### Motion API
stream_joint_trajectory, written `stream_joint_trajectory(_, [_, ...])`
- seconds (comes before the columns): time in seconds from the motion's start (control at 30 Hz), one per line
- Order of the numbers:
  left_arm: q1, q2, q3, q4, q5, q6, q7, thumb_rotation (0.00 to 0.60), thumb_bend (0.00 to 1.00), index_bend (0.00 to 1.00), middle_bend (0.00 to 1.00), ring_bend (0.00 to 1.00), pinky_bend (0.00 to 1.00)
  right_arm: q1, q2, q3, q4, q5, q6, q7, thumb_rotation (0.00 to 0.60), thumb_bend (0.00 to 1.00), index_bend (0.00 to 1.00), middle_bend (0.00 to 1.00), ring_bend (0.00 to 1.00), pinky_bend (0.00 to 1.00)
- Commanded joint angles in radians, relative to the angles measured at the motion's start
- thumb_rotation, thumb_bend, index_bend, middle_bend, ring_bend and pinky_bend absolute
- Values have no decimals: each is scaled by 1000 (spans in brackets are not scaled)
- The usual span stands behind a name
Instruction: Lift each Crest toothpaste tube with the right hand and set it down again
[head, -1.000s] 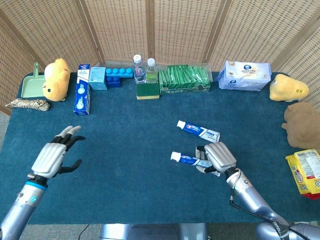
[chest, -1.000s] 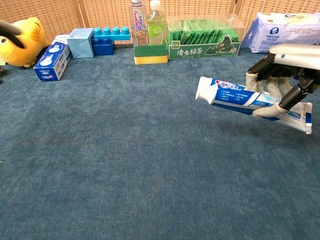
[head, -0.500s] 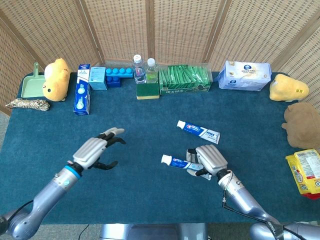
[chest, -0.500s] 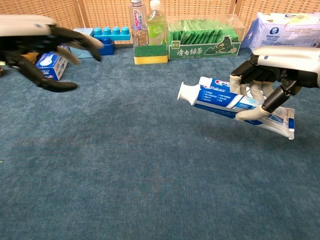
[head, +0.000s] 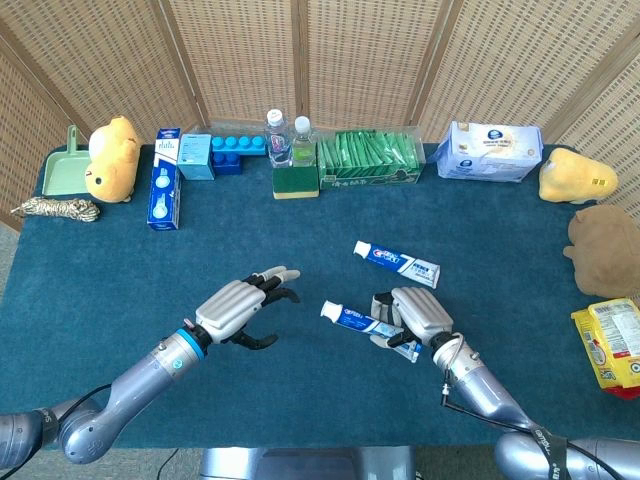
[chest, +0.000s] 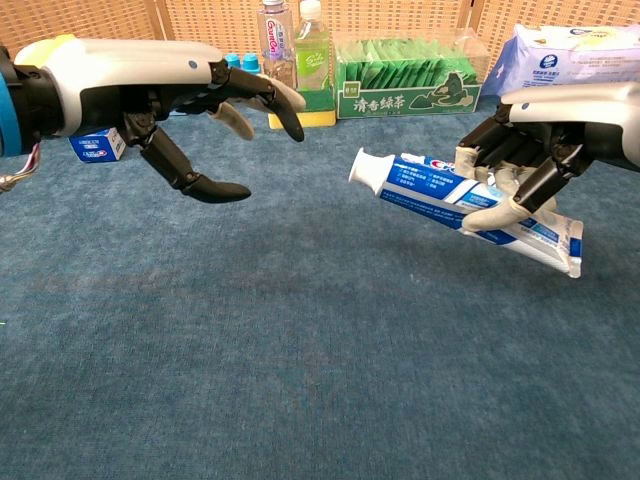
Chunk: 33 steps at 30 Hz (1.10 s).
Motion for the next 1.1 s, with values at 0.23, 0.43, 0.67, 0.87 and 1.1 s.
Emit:
stream_joint_trajectory(0.23, [-25,-18,11,7,-32,23,18,600,280,236,70,15,137,27,9,-6,-14,50,-14,-7,600,460,853,709,665,721])
stream_joint_trajectory(0.43, [-45,-34,15,13,-56,29,31,600,280,236,67,10,139,34,-13,-20,-11,32,14,-37,600,460,853,709,664,721])
stream_joint_trajectory(0.67, [-59,-40,24,10,-81,46,46,600,280,235,66,7,140,31,-61,-48,3,-1,100,-123,600,460,853,709,664,721])
stream_joint_trajectory(0.87, [-71,-48,31,13,-102,55,57,600,280,235,64,4,141,30,-81,-50,-2,-18,113,-132,600,461,854,709,664,721])
stream_joint_trajectory(1.1, [-86,-68,38,18,-114,69,77,600,280,236,64,3,146,29,-68,-39,-26,-28,73,-73,600,460,854,709,664,721])
